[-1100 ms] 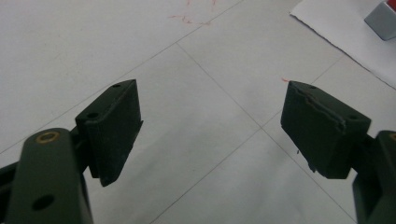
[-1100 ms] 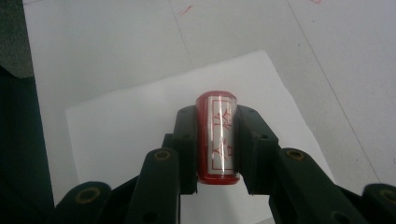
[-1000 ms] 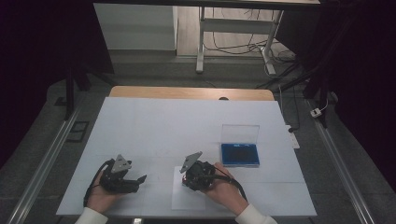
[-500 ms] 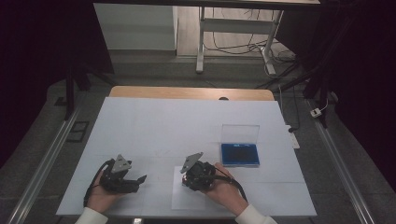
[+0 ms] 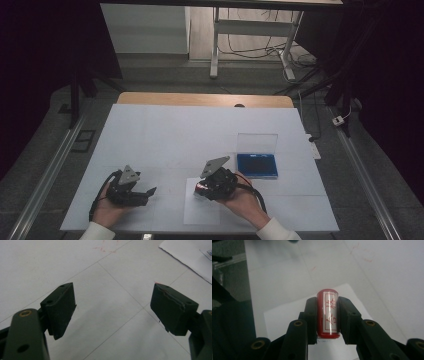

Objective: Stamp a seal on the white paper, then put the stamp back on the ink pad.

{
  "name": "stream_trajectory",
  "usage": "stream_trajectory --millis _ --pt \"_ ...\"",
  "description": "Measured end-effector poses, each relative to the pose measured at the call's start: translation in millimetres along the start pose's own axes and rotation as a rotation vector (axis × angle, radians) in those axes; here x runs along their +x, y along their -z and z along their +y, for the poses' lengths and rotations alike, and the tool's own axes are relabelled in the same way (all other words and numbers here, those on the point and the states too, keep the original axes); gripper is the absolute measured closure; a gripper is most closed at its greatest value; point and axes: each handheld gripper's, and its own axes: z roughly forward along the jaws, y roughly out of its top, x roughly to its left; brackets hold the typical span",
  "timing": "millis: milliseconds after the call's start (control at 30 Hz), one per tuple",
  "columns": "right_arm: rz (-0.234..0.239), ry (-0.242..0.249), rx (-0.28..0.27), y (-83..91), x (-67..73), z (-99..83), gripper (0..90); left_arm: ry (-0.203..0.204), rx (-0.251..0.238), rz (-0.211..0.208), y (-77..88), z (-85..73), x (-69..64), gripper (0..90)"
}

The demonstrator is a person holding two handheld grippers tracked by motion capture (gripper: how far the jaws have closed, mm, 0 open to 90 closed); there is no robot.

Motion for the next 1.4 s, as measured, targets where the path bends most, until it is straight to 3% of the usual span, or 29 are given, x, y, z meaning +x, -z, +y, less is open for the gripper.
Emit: stream_trajectory --millis 200,800,1400 --pt "-0.031 -0.001 -0.052 14.4 1.0 1.9 69.8 0.0 -0.001 0.0 0.2 0.0 -0.4 20.3" --pt "-0.054 -0.028 -0.062 25.5 -12.1 -3.9 69.8 -0.003 0.002 0.0 -0.3 -0.3 0.4 20.3" --pt "-0.11 -0.09 -0.112 53.2 -33.8 -13.1 69.8 -0.003 -0.004 0.005 0.8 -0.5 -0.3 20.3"
